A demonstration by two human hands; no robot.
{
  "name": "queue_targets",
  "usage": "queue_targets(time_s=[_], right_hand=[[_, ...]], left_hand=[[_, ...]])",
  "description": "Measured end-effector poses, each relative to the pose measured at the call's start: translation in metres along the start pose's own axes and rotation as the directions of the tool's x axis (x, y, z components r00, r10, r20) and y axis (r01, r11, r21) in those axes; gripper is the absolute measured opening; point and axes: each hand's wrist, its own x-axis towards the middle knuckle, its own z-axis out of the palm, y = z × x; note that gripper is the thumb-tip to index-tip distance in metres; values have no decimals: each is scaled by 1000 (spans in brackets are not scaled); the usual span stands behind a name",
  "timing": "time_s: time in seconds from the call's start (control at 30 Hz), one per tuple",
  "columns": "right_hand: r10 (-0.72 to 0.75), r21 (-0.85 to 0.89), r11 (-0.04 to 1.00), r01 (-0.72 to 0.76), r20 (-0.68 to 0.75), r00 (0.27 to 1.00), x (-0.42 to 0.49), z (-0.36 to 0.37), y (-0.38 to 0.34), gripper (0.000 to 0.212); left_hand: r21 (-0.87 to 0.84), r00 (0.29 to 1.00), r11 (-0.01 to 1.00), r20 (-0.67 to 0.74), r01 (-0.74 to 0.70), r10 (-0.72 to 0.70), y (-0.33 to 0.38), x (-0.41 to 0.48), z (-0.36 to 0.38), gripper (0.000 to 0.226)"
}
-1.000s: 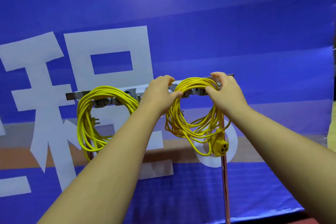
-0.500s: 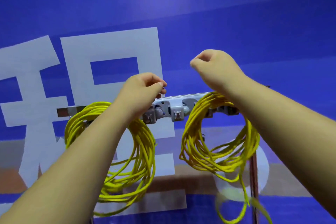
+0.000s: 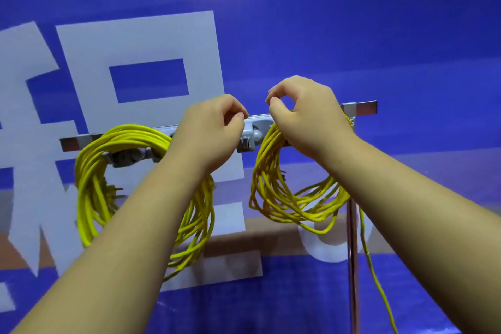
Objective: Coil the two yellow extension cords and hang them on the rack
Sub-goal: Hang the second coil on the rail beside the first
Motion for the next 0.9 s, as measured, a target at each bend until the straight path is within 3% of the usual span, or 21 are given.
queue_targets(time_s=[0.1, 0.23, 0.4, 0.53, 0.6, 0.7, 0.77, 0.9], right_hand=[[10, 26, 1000, -9, -23, 1000, -24, -11, -11, 23], [-5, 48, 999, 9, -78, 997, -70, -21, -18, 18], [177, 68, 982, -178, 21, 984, -160, -15, -4, 16], [358, 22, 926, -376, 262, 896, -259, 1, 27, 17], [449, -48, 880, -473, 415, 792, -313, 10, 50, 16], [601, -219, 770, -599, 565, 565, -395, 26, 91, 16], [697, -347, 674, -653, 591, 406, -449, 37, 125, 18], [835, -667, 456, -589, 550, 23, -535, 42, 187, 27]], left_hand=[[-15, 996, 998, -71, -61, 60, 18, -23, -9, 15], [-201, 998, 978, -53, -46, 36, 36, -67, -1, 13], [-288, 973, 954, 228, 85, -17, 35, -141, 53, 12], [-243, 846, 931, 522, 272, -111, 17, -224, 119, 13], [-197, 751, 910, 640, 365, -162, 4, -271, 157, 14], [-123, 583, 857, 780, 500, -228, -21, -343, 215, 14], [-57, 471, 838, 846, 543, -248, -39, -391, 251, 14], [50, 265, 801, 930, 597, -255, -67, -468, 314, 16]])
